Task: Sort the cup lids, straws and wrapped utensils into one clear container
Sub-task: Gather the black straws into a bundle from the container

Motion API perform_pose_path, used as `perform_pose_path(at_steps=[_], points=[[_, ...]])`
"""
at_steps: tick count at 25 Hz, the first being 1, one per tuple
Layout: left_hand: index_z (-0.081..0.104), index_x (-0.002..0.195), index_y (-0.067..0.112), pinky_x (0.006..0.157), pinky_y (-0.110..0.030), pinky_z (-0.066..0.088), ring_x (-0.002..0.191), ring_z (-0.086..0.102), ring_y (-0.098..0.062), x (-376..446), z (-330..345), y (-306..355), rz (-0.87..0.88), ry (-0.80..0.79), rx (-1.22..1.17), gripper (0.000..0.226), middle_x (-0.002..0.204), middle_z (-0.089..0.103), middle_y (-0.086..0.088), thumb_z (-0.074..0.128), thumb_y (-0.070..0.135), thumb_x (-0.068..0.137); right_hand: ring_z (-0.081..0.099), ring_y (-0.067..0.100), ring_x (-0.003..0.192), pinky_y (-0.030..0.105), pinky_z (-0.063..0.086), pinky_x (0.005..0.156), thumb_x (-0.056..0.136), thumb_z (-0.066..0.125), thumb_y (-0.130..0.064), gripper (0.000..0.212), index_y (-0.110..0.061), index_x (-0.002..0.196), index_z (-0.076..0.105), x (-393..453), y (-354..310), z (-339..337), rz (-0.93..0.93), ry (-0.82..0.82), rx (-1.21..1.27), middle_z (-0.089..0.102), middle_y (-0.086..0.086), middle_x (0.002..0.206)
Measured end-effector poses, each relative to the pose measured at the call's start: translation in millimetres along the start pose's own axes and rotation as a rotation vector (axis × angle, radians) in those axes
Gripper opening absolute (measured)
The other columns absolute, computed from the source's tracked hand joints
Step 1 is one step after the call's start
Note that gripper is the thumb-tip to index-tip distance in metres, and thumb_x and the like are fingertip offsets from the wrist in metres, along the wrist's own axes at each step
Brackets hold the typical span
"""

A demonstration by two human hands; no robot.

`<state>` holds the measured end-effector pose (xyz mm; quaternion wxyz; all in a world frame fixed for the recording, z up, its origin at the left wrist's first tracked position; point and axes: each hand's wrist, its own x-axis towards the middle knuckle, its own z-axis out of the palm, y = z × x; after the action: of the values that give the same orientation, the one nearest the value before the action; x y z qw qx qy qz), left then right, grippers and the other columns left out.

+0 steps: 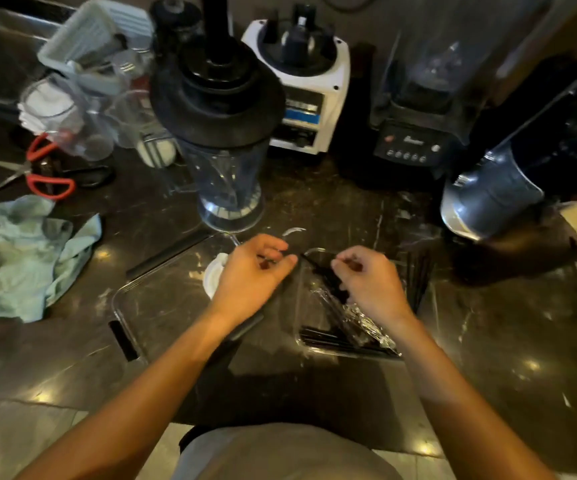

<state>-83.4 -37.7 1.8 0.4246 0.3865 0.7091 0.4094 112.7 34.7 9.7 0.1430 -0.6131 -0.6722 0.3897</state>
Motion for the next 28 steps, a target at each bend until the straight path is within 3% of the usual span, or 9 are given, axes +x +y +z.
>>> perform_pose_path(at_steps=[2, 4, 7, 12, 16, 18, 21, 25, 28], points=[[0.073, 0.107, 0.020, 0.075, -0.022, 0.053, 0.075, 0.067, -0.003, -0.8, 29.5, 10.3, 0.027, -0.196, 0.021, 0.021, 0.090, 0.074, -0.011, 0.080, 0.021, 0.088, 0.068, 0.011, 0.060, 0.040, 0.059, 0.063, 0.094, 0.071, -0.029, 0.008, -0.033, 0.088, 0.069, -8.7, 28.4, -25.0, 0.079, 0.062, 0.020, 0.070, -0.007, 0.070], [0.070, 0.117, 0.017, 0.082, -0.028, 0.054, 0.084, 0.071, -0.011, -4.3, 56.1, 16.7, 0.017, -0.357, 0.092, 0.029, 0.099, 0.073, -0.017, 0.078, 0.023, 0.090, 0.071, 0.014, 0.065, 0.043, 0.062, 0.067, 0.093, 0.072, -0.030, 0.001, -0.031, 0.093, 0.070, -19.8, 49.1, -42.5, 0.143, 0.092, 0.007, 0.072, -0.006, 0.074], [0.061, 0.135, 0.019, 0.087, -0.025, 0.053, 0.100, 0.070, -0.013, -11.9, 91.6, 21.4, -0.026, -0.479, 0.227, 0.047, 0.115, 0.070, -0.002, 0.074, 0.036, 0.093, 0.073, 0.019, 0.079, 0.047, 0.063, 0.076, 0.094, 0.070, -0.031, 0.015, -0.026, 0.108, 0.071, -34.4, 70.1, -57.9, 0.192, 0.073, -0.080, 0.075, -0.004, 0.089], [0.055, 0.138, 0.021, 0.088, -0.033, 0.052, 0.109, 0.066, -0.019, -15.9, 128.6, 8.8, -0.027, -0.571, 0.487, 0.053, 0.118, 0.067, 0.003, 0.067, 0.048, 0.094, 0.071, 0.024, 0.083, 0.035, 0.053, 0.067, 0.099, 0.064, -0.027, 0.014, -0.017, 0.109, 0.067, -42.8, 90.9, -61.5, 0.198, 0.023, -0.284, 0.073, 0.002, 0.093], [0.052, 0.144, 0.021, 0.103, -0.036, 0.049, 0.124, 0.060, -0.016, -17.7, 145.7, 9.1, -0.110, -0.531, 0.313, 0.054, 0.140, 0.060, 0.003, 0.066, 0.041, 0.097, 0.070, 0.023, 0.079, 0.029, 0.045, 0.057, 0.102, 0.058, -0.023, 0.015, -0.012, 0.108, 0.065, -42.4, 106.3, -67.5, 0.206, 0.090, -0.336, 0.070, 0.003, 0.090], [0.052, 0.145, 0.020, 0.109, -0.042, 0.048, 0.126, 0.059, -0.018, -15.7, 153.8, 13.6, -0.168, -0.475, 0.206, 0.054, 0.143, 0.059, 0.002, 0.068, 0.037, 0.097, 0.070, 0.017, 0.072, 0.027, 0.052, 0.055, 0.102, 0.058, -0.023, 0.014, -0.013, 0.109, 0.065, -38.9, 110.5, -65.1, 0.217, 0.044, -0.264, 0.071, 0.001, 0.088], [0.052, 0.145, 0.020, 0.102, -0.046, 0.054, 0.111, 0.065, -0.015, -8.8, 164.3, 15.7, -0.225, -0.435, 0.134, 0.051, 0.135, 0.062, 0.004, 0.067, 0.030, 0.097, 0.074, 0.022, 0.075, 0.039, 0.062, 0.069, 0.098, 0.062, -0.029, 0.020, -0.013, 0.109, 0.063, -28.5, 111.2, -54.7, 0.282, -0.016, -0.193, 0.073, 0.004, 0.088], [0.051, 0.146, 0.021, 0.087, -0.033, 0.059, 0.103, 0.069, -0.018, 0.4, 166.8, 13.1, -0.280, -0.455, 0.057, 0.045, 0.138, 0.062, -0.001, 0.059, 0.016, 0.102, 0.073, 0.026, 0.085, 0.035, 0.057, 0.071, 0.095, 0.069, -0.032, 0.029, -0.010, 0.111, 0.060, -18.0, 105.3, -39.4, 0.259, 0.006, -0.250, 0.073, 0.005, 0.094], [0.060, 0.116, 0.037, 0.082, -0.030, 0.055, 0.104, 0.068, -0.019, 4.8, 164.2, 12.7, -0.262, -0.440, 0.079, 0.026, 0.122, 0.067, 0.002, 0.056, 0.014, 0.103, 0.073, 0.026, 0.092, 0.033, 0.054, 0.073, 0.095, 0.068, -0.034, 0.022, -0.015, 0.106, 0.068, -10.7, 100.5, -33.2, 0.238, -0.044, -0.367, 0.074, 0.004, 0.096]])
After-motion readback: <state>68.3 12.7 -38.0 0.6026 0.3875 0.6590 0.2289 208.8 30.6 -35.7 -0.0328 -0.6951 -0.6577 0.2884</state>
